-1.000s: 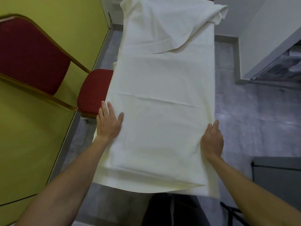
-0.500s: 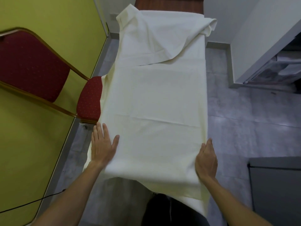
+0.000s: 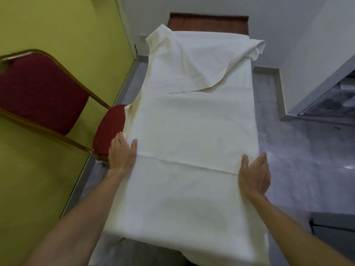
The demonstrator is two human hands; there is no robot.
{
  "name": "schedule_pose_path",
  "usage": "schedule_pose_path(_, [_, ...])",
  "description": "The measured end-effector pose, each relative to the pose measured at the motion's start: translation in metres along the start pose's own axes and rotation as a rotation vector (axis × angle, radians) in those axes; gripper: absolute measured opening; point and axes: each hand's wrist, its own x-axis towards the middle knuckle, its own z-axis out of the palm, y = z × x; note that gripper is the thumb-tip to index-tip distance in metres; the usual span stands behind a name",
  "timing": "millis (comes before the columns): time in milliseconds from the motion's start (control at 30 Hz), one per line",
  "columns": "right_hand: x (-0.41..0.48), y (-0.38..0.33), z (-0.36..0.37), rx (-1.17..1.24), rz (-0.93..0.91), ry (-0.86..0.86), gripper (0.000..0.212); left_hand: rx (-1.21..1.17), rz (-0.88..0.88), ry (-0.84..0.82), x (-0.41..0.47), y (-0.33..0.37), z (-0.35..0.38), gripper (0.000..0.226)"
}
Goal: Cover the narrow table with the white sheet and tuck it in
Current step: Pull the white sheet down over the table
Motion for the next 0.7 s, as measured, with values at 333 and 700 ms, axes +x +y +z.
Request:
schedule_pose_path(333, [0.006,-0.003,0.006,-0.002,0.02,0.032,0.05,-0.095,0.004,0.049,0.004,0.002,0.007,0.042])
schedule_pose_path(700, [-0.014,-0.009,-0.018,0.085,-0.073,0.094,0.031,0.059,0.196,0.135,-0.018,0.007,-0.021,0.025])
